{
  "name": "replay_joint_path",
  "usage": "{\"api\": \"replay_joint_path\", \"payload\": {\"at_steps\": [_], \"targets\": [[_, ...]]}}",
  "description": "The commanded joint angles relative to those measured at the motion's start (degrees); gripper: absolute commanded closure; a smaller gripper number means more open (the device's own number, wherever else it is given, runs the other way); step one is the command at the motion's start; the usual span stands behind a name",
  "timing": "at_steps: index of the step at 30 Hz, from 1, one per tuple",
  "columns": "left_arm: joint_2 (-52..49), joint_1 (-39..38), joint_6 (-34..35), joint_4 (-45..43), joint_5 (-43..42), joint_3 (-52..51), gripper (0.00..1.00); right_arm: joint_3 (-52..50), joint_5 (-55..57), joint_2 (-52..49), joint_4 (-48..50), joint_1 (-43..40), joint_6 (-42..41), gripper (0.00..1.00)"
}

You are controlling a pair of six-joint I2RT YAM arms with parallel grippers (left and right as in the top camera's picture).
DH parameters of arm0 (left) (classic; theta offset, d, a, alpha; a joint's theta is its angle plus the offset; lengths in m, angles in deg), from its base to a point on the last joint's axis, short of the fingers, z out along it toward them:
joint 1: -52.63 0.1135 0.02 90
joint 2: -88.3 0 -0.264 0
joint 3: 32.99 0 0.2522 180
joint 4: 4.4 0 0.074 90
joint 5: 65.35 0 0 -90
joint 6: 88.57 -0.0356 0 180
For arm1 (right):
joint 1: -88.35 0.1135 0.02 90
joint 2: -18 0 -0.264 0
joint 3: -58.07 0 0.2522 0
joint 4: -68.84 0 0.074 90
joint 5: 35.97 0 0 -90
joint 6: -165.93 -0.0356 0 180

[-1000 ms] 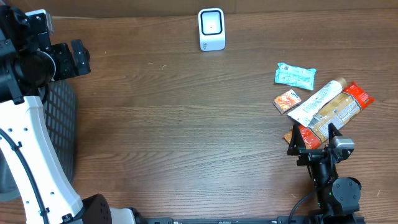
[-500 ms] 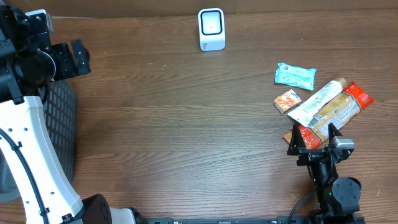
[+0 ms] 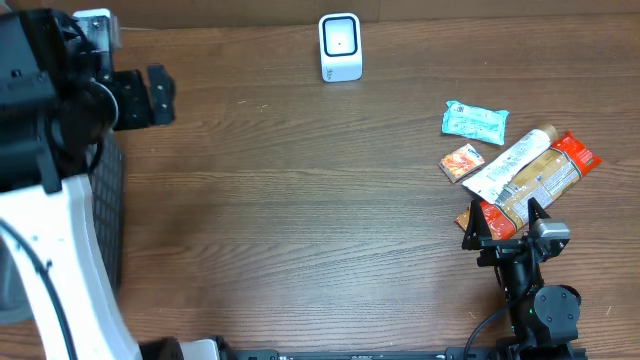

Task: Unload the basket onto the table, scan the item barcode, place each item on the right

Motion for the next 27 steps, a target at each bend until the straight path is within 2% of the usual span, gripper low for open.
{"api": "replay_joint_path", "payload": {"at_steps": [1,7,11,20,27], "targets": [[5.01,-0.15,-0.85,-0.17,-0.2,-0.02,0.0,-0.61,0.17,0.57,0.26,0.07,0.2,0.0],[10.14,-0.15,-0.85,-0.2,-0.2,-1.9,0.0,-0.61,0.15,0.57,0.26,0.07,0.2,0.0],[14.69,-0.15,-0.87,-0.72,-0.2,-6.86,0.0,-0.61,0.15,0.57,0.26,0.09,0.2,0.0],[28.76,-0.5,1.01,-21.73,-0.28,-29.24,0.0,-0.61,0.15,0.57,0.26,0.07,0.2,0.0],[42.23,-2.78,4.98,-46.64,-0.52,-53.4,0.0,-0.61,0.17,0.57,0.26,0.07,0.2,0.0]]}}
